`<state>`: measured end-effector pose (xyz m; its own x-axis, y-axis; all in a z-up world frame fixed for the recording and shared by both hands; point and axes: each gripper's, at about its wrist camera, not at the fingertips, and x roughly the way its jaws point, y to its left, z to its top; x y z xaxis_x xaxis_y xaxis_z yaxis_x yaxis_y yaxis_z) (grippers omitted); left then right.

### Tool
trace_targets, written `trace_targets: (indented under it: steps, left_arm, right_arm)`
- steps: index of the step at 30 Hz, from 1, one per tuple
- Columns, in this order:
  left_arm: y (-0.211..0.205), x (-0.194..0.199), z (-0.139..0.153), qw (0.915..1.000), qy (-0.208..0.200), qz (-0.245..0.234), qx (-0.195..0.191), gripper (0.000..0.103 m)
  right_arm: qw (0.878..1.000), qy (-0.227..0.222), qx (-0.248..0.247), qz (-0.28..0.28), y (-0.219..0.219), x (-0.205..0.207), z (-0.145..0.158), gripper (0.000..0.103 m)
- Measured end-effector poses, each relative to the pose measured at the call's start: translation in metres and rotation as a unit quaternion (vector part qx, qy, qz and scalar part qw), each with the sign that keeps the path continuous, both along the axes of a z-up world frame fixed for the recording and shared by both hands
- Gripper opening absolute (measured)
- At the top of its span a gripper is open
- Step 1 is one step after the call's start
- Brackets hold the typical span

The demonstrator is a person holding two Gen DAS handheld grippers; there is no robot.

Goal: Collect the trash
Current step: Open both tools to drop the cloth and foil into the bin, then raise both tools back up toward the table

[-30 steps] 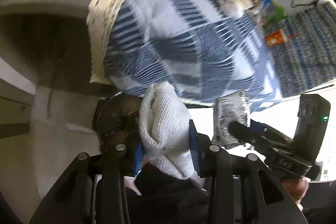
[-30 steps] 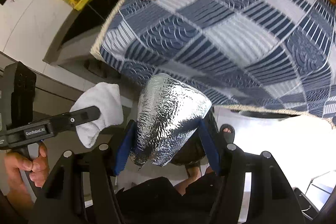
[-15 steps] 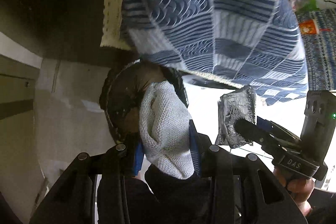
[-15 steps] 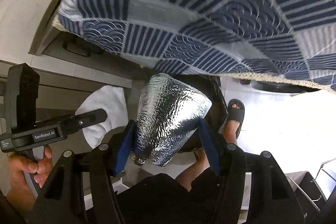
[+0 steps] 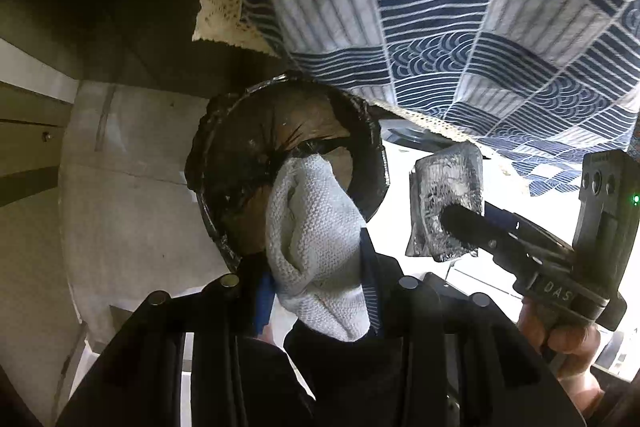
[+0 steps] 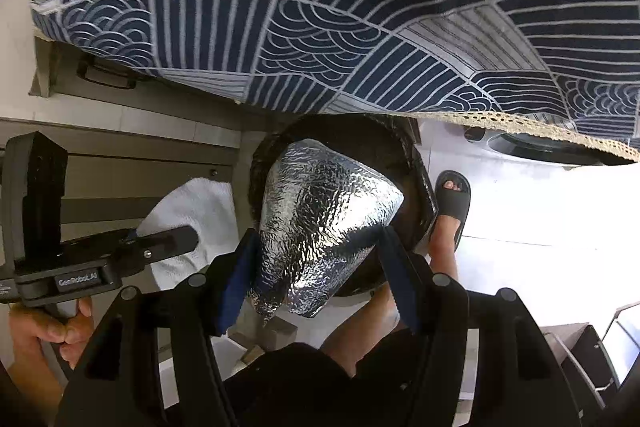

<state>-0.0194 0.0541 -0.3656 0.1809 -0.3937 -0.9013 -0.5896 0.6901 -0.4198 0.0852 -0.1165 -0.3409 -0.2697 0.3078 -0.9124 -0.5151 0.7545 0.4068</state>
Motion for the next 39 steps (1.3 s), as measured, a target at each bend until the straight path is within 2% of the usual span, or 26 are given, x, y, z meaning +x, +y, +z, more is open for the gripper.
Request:
trace_targets:
  steps: [10,16,18,20,23,31,39]
  left_arm:
    - [-0.001,0.004,-0.024,0.9999,0.012,0.004,-0.011,0.035]
    - [0.001,0.004,-0.031,0.9995,0.014,0.017,-0.021,0.036]
    - [0.001,0.004,-0.033,0.9995,0.017,0.018,-0.021,0.041]
    - [0.001,0.004,-0.033,0.9993,0.020,0.022,-0.022,0.054]
    - [0.002,0.005,-0.032,0.9993,0.025,0.020,-0.018,0.055]
    - [0.003,0.006,-0.009,0.9997,0.017,0.020,-0.005,0.055]
    - [0.006,0.010,0.037,0.9996,-0.015,0.011,0.020,0.055]
  right_arm:
    - [1.000,0.013,-0.009,-0.001,0.001,0.000,-0.024,0.062]
    - [1.000,0.025,-0.006,-0.013,0.001,0.004,-0.034,0.066]
    - [1.000,0.025,-0.007,-0.015,0.001,0.006,-0.034,0.069]
    - [1.000,0.025,-0.005,-0.018,0.000,0.008,-0.031,0.075]
    - [1.000,0.023,-0.002,-0.019,-0.001,0.011,-0.026,0.078]
    - [1.000,0.009,-0.002,-0.026,-0.011,0.017,-0.003,0.078]
    - [0.999,-0.022,0.008,-0.043,-0.025,0.019,0.040,0.078]
